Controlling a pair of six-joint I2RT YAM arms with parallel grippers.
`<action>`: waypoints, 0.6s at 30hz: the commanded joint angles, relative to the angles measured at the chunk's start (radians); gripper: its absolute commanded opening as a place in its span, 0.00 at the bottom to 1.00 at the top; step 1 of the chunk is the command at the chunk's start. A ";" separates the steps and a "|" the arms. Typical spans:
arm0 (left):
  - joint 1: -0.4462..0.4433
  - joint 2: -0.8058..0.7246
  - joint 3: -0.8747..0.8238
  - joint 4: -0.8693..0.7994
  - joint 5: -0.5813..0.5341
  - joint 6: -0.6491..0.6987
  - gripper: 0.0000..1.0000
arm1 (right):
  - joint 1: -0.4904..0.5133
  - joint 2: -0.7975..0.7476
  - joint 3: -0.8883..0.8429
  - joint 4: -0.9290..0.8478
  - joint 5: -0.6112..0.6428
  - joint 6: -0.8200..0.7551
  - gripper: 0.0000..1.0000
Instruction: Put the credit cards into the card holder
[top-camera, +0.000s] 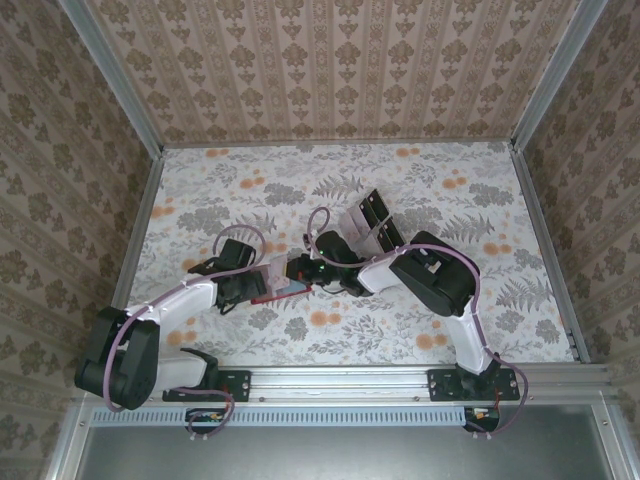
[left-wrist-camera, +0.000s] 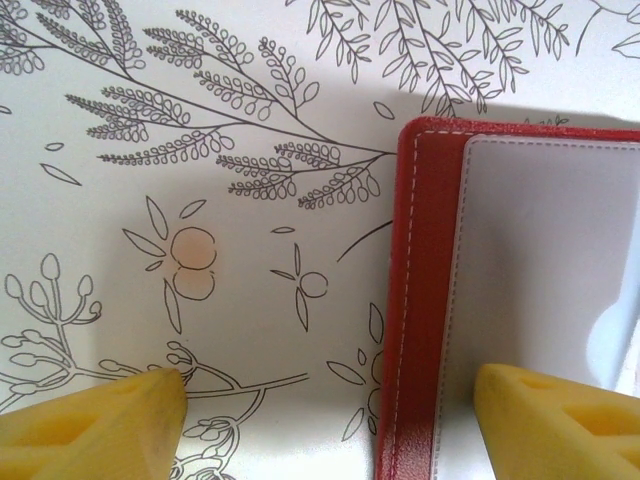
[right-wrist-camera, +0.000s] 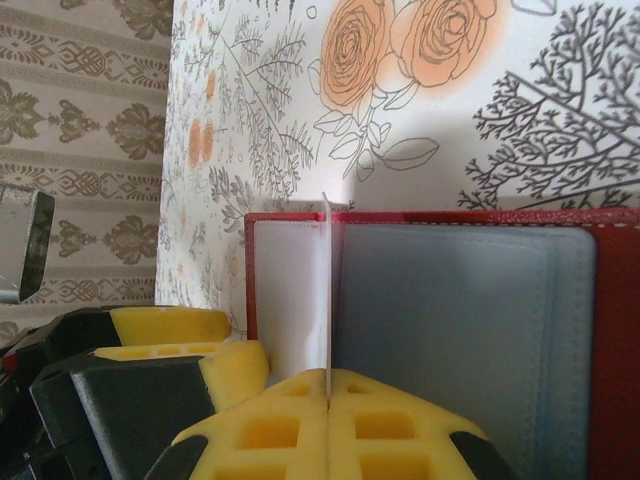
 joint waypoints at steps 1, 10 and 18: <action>-0.008 0.010 -0.012 -0.003 -0.013 -0.016 0.78 | 0.011 0.013 -0.013 0.026 -0.032 0.016 0.00; -0.007 0.000 0.001 -0.013 -0.019 -0.010 0.78 | 0.012 0.012 -0.021 0.027 -0.020 0.025 0.00; -0.006 -0.019 0.052 -0.045 -0.029 0.011 0.78 | -0.030 0.001 -0.069 -0.024 0.058 0.032 0.00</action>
